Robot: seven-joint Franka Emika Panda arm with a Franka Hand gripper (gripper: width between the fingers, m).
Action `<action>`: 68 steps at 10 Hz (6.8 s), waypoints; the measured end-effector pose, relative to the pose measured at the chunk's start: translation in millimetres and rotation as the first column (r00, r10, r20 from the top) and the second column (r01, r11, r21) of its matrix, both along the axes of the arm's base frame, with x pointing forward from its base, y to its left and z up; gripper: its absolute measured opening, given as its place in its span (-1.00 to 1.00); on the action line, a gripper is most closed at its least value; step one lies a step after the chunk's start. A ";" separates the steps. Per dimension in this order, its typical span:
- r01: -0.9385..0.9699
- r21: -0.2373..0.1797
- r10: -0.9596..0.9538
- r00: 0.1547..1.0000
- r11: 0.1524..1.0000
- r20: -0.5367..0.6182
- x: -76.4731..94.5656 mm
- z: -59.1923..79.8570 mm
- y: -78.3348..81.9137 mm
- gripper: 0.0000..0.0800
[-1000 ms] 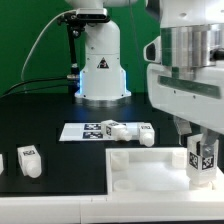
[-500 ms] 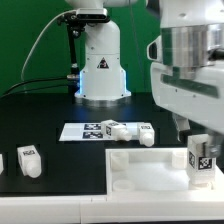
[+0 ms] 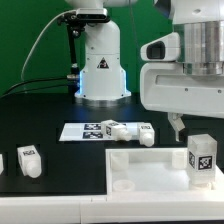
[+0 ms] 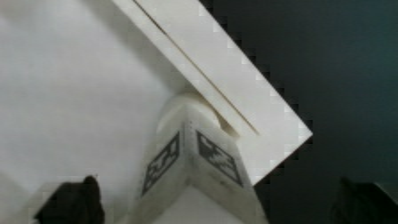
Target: Assemble square table
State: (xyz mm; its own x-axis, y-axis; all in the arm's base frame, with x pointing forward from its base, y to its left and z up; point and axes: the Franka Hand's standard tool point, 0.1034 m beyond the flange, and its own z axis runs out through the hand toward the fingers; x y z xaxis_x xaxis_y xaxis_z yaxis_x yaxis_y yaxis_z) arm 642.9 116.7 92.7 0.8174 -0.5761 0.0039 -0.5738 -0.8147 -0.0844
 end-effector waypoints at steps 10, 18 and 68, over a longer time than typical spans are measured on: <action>-0.113 -0.049 0.113 0.994 0.992 0.003 6.4 1.7 -3.1 -0.29; 0.729 0.019 -0.727 0.684 0.684 -0.061 4.7 -0.3 -15.3 -0.29; 0.837 0.072 -0.832 0.547 0.543 -0.089 -1.9 -17.9 3.7 -0.27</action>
Offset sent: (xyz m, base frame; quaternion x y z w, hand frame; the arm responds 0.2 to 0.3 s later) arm 0.0000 0.0000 0.0000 0.0000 0.0000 -0.1296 0.9916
